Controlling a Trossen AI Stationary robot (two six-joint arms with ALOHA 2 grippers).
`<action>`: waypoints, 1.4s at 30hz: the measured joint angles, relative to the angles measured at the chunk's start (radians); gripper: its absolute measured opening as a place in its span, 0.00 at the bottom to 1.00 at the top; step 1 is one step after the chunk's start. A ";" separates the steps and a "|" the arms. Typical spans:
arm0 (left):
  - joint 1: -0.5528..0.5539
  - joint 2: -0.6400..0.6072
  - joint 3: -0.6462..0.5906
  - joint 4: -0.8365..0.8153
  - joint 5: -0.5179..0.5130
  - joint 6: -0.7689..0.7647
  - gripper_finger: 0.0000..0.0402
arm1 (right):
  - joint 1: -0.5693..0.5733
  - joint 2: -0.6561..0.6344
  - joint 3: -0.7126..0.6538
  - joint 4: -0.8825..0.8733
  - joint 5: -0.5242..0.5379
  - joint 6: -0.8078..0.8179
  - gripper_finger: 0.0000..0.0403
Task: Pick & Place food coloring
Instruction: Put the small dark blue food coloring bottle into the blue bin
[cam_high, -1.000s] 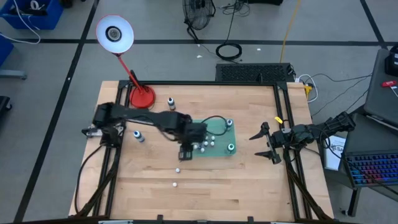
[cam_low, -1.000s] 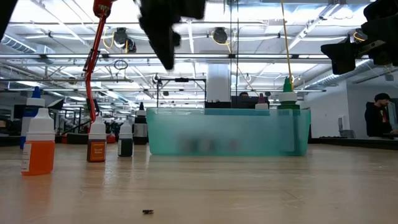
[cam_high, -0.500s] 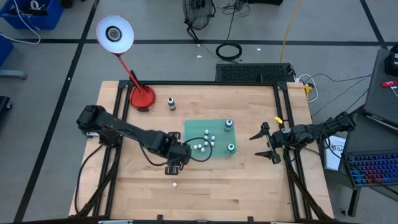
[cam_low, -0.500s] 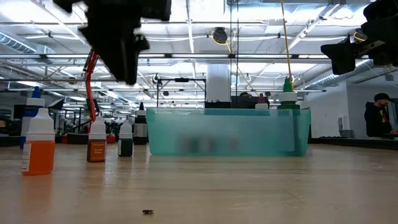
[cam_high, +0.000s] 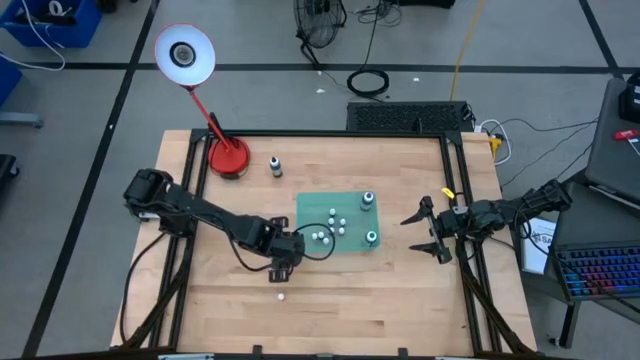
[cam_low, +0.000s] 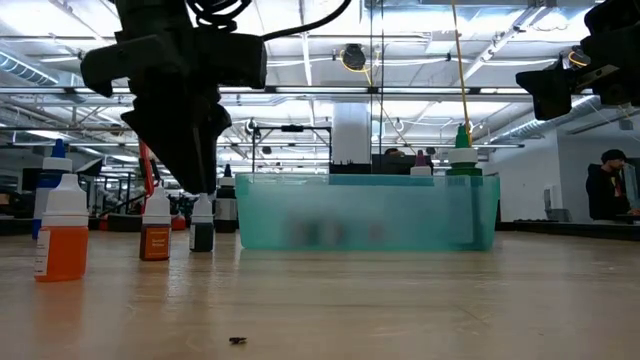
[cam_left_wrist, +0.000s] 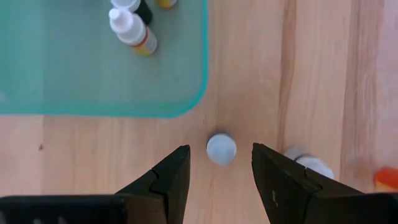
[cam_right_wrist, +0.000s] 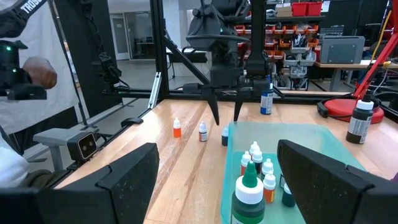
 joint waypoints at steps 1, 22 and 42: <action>0.000 0.000 -0.006 0.016 0.000 -0.004 0.43 | 0.000 0.000 0.000 0.000 0.000 0.000 0.78; 0.016 0.092 -0.028 0.080 0.043 0.025 0.43 | 0.000 0.001 0.000 0.000 0.000 0.000 0.78; 0.032 0.089 -0.028 0.073 0.079 0.039 0.43 | 0.000 0.003 0.000 0.000 0.000 0.000 0.78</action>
